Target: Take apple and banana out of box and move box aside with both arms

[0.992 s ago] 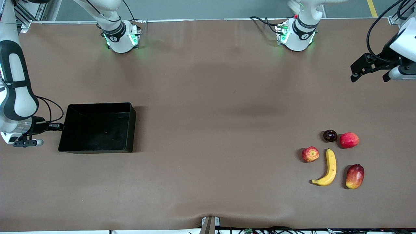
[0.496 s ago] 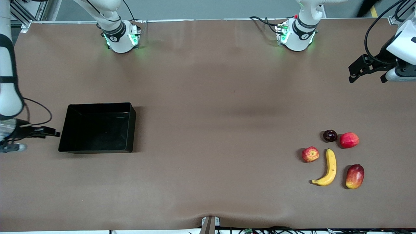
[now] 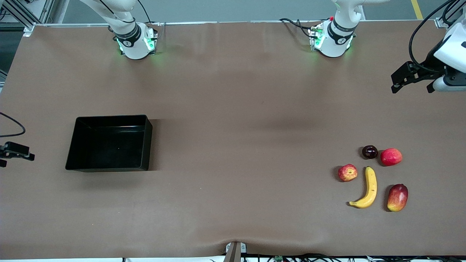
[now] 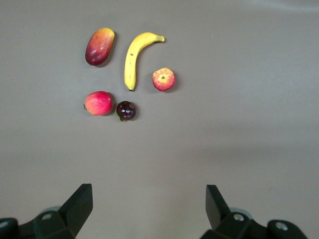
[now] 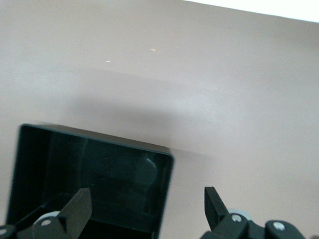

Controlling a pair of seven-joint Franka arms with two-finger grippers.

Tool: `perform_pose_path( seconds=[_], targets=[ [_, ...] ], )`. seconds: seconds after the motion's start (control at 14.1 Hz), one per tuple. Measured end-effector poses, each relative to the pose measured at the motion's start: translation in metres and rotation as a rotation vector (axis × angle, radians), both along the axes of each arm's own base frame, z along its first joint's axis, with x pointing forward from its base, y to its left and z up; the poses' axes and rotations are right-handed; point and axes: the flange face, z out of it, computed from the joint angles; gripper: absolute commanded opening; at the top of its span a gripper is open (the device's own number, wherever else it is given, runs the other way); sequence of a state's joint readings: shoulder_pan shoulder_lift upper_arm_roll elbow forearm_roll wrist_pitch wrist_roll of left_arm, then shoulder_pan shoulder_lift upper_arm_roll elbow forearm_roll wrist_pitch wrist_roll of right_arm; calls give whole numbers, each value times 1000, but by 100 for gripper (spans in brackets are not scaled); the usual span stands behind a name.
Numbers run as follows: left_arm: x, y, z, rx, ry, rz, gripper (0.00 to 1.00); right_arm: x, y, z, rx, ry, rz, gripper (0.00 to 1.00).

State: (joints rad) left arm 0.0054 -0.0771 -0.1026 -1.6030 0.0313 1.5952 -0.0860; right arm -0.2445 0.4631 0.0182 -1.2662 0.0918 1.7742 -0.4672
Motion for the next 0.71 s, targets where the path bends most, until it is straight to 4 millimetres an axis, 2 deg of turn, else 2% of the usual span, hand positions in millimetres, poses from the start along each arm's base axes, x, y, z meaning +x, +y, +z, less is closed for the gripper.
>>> perform_pose_path(
  seconds=[0.07, 0.28, 0.43, 0.57, 0.71],
  targets=[
    [-1, 2, 2, 0, -4, 4, 100, -1, 16, 14, 1, -3, -20, 100],
    [-3, 4, 5, 0, -8, 7, 100, -23, 49, 58, 16, 45, -131, 100],
    [-3, 4, 3, 1, -5, 7, 100, -36, 86, 85, 16, 61, -179, 100],
    [-3, 4, 2, 1, -3, 8, 100, -53, 125, 103, -5, 96, -189, 100],
    [-3, 4, 2, 1, -2, 8, 100, -73, 142, 120, -19, 137, -176, 100]
  ],
)
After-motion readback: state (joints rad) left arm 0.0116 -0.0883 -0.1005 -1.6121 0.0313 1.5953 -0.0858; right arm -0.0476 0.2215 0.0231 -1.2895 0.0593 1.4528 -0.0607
